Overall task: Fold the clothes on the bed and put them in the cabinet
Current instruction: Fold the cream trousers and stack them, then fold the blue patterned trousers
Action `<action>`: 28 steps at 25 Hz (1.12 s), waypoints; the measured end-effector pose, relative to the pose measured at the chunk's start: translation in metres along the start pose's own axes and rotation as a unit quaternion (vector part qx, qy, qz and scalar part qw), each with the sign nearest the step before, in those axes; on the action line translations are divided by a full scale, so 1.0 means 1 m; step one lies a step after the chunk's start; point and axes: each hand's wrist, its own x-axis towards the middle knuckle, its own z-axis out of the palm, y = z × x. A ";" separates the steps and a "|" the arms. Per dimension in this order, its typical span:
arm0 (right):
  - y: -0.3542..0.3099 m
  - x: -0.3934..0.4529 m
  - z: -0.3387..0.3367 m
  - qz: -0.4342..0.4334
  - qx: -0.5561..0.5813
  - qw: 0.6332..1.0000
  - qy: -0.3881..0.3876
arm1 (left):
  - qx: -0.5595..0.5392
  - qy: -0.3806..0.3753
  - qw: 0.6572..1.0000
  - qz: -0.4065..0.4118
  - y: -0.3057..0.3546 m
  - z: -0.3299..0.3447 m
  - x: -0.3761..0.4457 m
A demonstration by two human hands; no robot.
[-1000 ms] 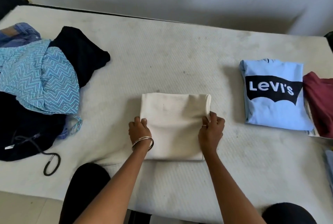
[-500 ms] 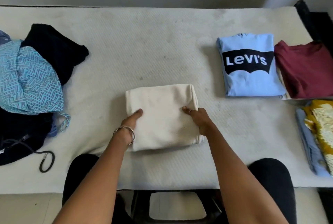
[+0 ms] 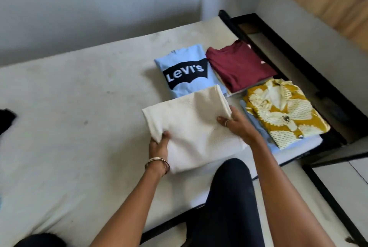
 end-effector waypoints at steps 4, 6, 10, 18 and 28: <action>0.049 0.015 -0.055 0.123 -0.215 0.967 0.057 | 0.165 -0.054 0.980 -0.093 -0.048 0.065 0.007; 0.064 0.012 -0.045 0.172 -0.382 0.904 0.085 | 0.290 -0.088 0.950 -0.079 -0.069 0.075 0.005; 0.059 -0.007 0.021 -0.008 -0.413 0.905 0.100 | 0.392 -0.112 0.913 -0.013 -0.082 0.075 0.025; 0.075 0.010 0.024 0.108 -0.451 0.869 -0.173 | 0.412 -0.177 0.890 -0.088 -0.061 0.062 0.038; -0.062 -0.029 0.166 -0.075 -0.530 0.843 -0.056 | 0.536 -0.177 0.825 0.016 0.014 -0.086 0.005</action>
